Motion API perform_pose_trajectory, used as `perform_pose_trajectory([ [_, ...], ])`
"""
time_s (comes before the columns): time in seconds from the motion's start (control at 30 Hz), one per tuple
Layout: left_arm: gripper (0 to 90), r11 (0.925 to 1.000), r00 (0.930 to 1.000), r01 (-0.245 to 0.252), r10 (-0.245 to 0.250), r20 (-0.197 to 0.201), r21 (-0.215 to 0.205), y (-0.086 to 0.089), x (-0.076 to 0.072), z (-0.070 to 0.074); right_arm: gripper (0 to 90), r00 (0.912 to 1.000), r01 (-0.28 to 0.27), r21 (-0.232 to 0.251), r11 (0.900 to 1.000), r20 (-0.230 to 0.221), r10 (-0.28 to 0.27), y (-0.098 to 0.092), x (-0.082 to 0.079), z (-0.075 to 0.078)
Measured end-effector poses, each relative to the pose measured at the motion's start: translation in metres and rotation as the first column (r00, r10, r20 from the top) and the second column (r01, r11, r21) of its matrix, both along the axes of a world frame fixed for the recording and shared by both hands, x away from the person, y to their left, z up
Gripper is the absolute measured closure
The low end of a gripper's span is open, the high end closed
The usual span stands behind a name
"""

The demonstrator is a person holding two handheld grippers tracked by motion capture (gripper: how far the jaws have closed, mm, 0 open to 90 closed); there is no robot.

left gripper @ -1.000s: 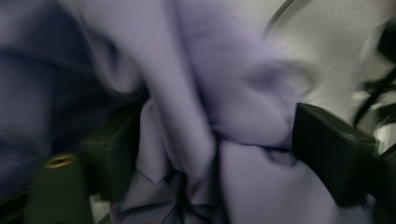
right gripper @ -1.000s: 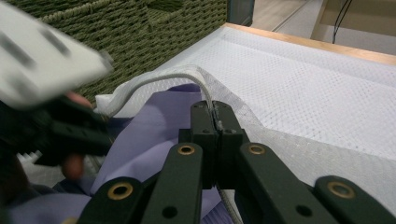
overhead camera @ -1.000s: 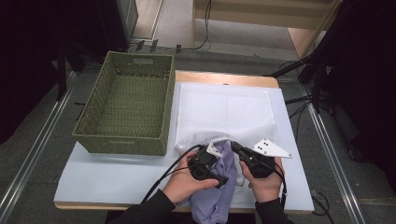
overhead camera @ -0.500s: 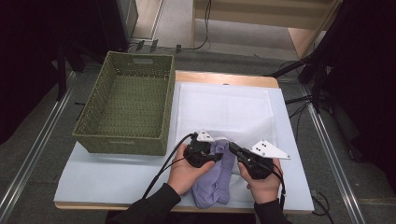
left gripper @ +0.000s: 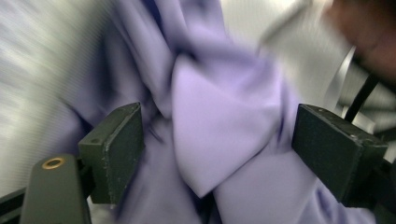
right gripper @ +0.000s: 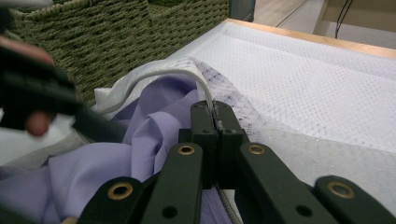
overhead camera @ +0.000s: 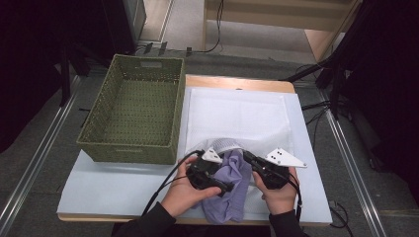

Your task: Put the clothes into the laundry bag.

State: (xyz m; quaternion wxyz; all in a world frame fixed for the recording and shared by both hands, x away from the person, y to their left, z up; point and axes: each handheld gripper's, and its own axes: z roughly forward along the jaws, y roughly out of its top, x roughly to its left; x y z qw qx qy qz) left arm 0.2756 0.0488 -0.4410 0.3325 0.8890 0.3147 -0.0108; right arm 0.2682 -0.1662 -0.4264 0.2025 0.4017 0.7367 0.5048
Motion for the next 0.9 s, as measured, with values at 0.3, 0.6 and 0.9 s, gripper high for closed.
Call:
perform_pose_trajectory([
  [0.3,82.2,0.9939,0.9991,-0.018,0.014,-0.04,-0.109,-0.005,0.013,0.009,90.0,0.9999,-0.013,0.007,1.0,0.009,0.013,0.001,-0.002,0.002],
  [0.6,79.4,0.9913,0.9928,-0.117,0.119,0.015,-0.059,-0.013,0.044,-0.008,90.0,0.9996,-0.012,0.014,1.0,0.024,0.012,0.0,-0.005,0.007],
  [0.9,37.9,0.9836,0.9988,0.0,0.009,0.049,-0.18,0.012,0.017,0.019,90.0,0.9999,-0.003,0.006,1.0,0.013,0.003,-0.006,-0.003,0.003],
])
